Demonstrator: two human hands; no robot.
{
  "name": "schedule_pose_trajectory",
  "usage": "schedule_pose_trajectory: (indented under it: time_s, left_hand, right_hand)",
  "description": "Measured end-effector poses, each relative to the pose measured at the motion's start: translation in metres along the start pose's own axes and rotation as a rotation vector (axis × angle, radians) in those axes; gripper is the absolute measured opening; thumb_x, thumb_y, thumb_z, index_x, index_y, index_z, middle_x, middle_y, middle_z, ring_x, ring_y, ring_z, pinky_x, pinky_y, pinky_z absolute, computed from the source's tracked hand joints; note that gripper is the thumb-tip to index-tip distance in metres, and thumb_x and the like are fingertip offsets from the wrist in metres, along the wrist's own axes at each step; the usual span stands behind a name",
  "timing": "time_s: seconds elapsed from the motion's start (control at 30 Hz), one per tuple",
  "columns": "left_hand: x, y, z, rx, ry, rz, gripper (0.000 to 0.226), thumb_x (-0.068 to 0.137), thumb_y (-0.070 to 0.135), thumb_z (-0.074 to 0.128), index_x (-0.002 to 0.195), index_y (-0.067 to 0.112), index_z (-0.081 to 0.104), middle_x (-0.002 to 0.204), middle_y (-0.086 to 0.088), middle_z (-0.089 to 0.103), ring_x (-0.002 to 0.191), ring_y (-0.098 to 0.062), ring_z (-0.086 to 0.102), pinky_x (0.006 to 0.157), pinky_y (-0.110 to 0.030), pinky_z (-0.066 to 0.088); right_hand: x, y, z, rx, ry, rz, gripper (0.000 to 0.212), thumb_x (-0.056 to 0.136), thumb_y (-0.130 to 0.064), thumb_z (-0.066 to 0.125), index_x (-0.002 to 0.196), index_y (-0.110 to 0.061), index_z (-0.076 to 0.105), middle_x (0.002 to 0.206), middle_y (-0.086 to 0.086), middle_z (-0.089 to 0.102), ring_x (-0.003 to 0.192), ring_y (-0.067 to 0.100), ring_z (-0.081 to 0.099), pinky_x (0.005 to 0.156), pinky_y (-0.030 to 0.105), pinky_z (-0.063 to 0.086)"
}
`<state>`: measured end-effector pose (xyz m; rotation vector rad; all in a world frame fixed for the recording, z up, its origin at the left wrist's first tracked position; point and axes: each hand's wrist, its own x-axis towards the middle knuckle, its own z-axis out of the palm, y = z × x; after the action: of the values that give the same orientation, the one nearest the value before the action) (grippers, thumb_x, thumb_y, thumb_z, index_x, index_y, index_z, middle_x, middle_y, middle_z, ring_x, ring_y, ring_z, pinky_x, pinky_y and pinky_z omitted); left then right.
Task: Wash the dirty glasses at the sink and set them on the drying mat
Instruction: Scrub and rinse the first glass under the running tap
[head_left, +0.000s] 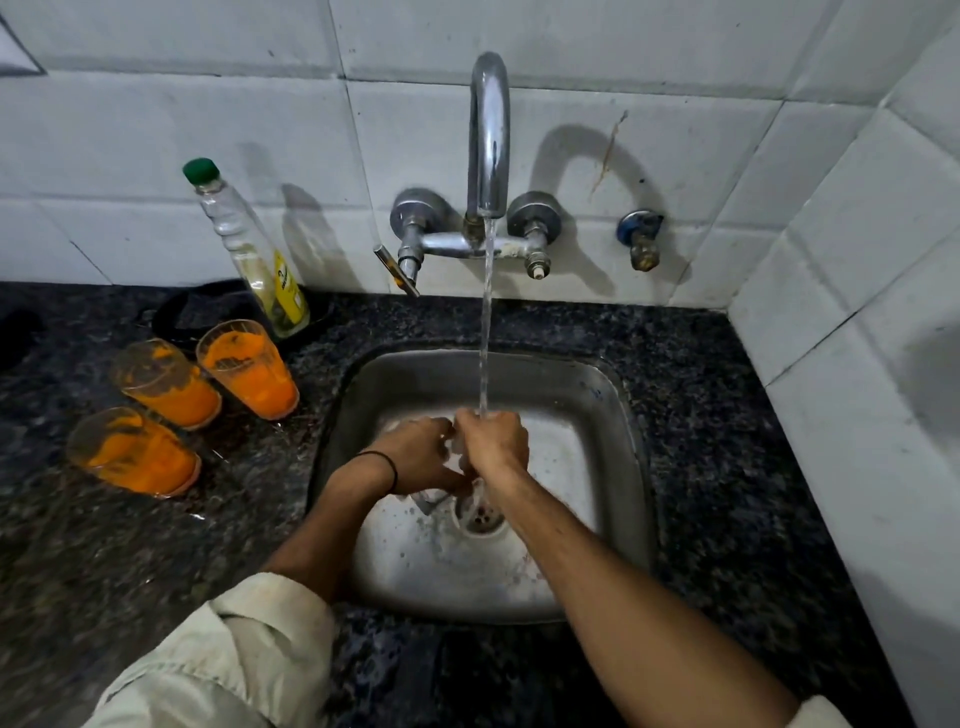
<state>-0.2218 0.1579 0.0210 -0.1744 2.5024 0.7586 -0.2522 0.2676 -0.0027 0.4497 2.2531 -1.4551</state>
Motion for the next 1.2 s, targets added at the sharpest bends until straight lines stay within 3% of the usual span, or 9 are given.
schedule_pose_trajectory:
  time_s: [0.1, 0.23, 0.4, 0.5, 0.6, 0.73, 0.97, 1.07, 1.2]
  left_hand:
    - [0.001, -0.011, 0.011, -0.412, -0.087, 0.106, 0.06, 0.058, 0.043, 0.084, 0.11, 0.022, 0.064, 0.105, -0.005, 0.072, 0.095, -0.022, 0.069, 0.081, -0.049, 0.059]
    - [-0.006, -0.013, 0.028, -0.955, -0.16, 0.219, 0.039, 0.064, 0.009, 0.076, 0.102, 0.011, 0.07, 0.099, -0.014, 0.072, 0.099, -0.022, 0.068, 0.091, -0.039, 0.054]
    - [0.0, 0.035, 0.042, -0.793, 0.426, 0.09, 0.007, 0.093, 0.001, 0.06, 0.1, 0.004, 0.06, 0.085, 0.0, 0.064, 0.075, -0.007, 0.062, 0.064, -0.01, 0.05]
    - [-0.001, 0.05, 0.04, -0.812, 0.581, 0.091, 0.024, 0.102, 0.002, 0.044, 0.088, 0.021, 0.051, 0.079, 0.011, 0.052, 0.065, 0.002, 0.049, 0.057, -0.006, 0.042]
    - [-0.005, 0.042, 0.037, -0.826, 0.432, 0.197, 0.029, 0.094, 0.003, 0.059, 0.089, 0.031, 0.054, 0.087, 0.013, 0.062, 0.077, 0.001, 0.061, 0.068, -0.01, 0.048]
    - [-0.009, 0.022, 0.02, -1.3, 0.032, 0.413, 0.028, 0.071, 0.003, 0.072, 0.095, 0.016, 0.074, 0.095, -0.01, 0.073, 0.092, -0.021, 0.07, 0.081, -0.029, 0.058]
    - [-0.002, 0.054, 0.034, -0.492, 0.767, -0.042, 0.011, 0.09, 0.026, 0.061, 0.096, 0.018, 0.057, 0.083, -0.001, 0.064, 0.077, -0.021, 0.061, 0.062, -0.032, 0.042]
    - [-0.005, 0.037, 0.031, -0.752, 0.563, 0.214, 0.024, 0.079, 0.012, 0.076, 0.093, 0.017, 0.057, 0.079, 0.006, 0.065, 0.074, -0.006, 0.063, 0.062, -0.024, 0.048]
    - [-0.01, 0.012, 0.013, -0.925, 0.148, 0.467, 0.021, 0.079, -0.013, 0.069, 0.096, -0.001, 0.068, 0.086, -0.012, 0.075, 0.083, -0.02, 0.072, 0.075, -0.029, 0.057]
  right_hand:
    - [-0.004, -0.013, -0.014, -0.363, -0.122, -0.444, 0.034, 0.087, -0.031, 0.064, 0.057, -0.015, 0.066, 0.057, 0.002, 0.067, 0.052, 0.012, 0.061, 0.056, 0.029, 0.052]
    - [-0.003, -0.022, -0.031, -0.507, -0.392, -0.714, 0.04, 0.085, -0.028, 0.066, 0.047, -0.022, 0.056, 0.045, -0.008, 0.054, 0.046, 0.004, 0.05, 0.058, 0.023, 0.044]
    - [-0.013, -0.032, -0.024, -0.903, 0.023, -0.816, 0.046, 0.1, -0.042, 0.038, 0.069, -0.019, 0.063, 0.076, 0.004, 0.069, 0.077, 0.022, 0.062, 0.092, 0.042, 0.035]
    - [-0.027, -0.037, -0.02, -1.022, 0.14, -0.818, 0.051, 0.105, -0.046, 0.031, 0.094, -0.015, 0.07, 0.091, 0.008, 0.069, 0.089, 0.027, 0.065, 0.095, 0.043, 0.035]
    - [-0.026, -0.054, -0.038, -0.988, 0.041, -0.793, 0.048, 0.103, -0.046, 0.04, 0.096, -0.012, 0.072, 0.094, 0.013, 0.069, 0.089, 0.029, 0.065, 0.082, 0.037, 0.044]
    - [-0.023, -0.067, -0.066, -0.727, -0.397, -0.784, 0.044, 0.094, -0.043, 0.059, 0.056, -0.02, 0.063, 0.052, -0.004, 0.055, 0.045, 0.005, 0.047, 0.052, 0.023, 0.039]
    - [-0.02, -0.055, -0.031, -0.622, -0.003, -0.601, 0.05, 0.098, -0.049, 0.048, 0.063, -0.015, 0.057, 0.074, 0.01, 0.064, 0.074, 0.029, 0.064, 0.072, 0.039, 0.053]
    - [-0.019, -0.052, -0.037, -0.759, 0.021, -0.721, 0.047, 0.098, -0.047, 0.045, 0.077, -0.012, 0.068, 0.084, 0.015, 0.068, 0.081, 0.034, 0.065, 0.071, 0.038, 0.05]
    - [-0.021, -0.06, -0.064, -0.713, -0.398, -0.806, 0.046, 0.096, -0.043, 0.055, 0.055, -0.022, 0.06, 0.054, -0.002, 0.057, 0.049, 0.007, 0.052, 0.051, 0.025, 0.041]
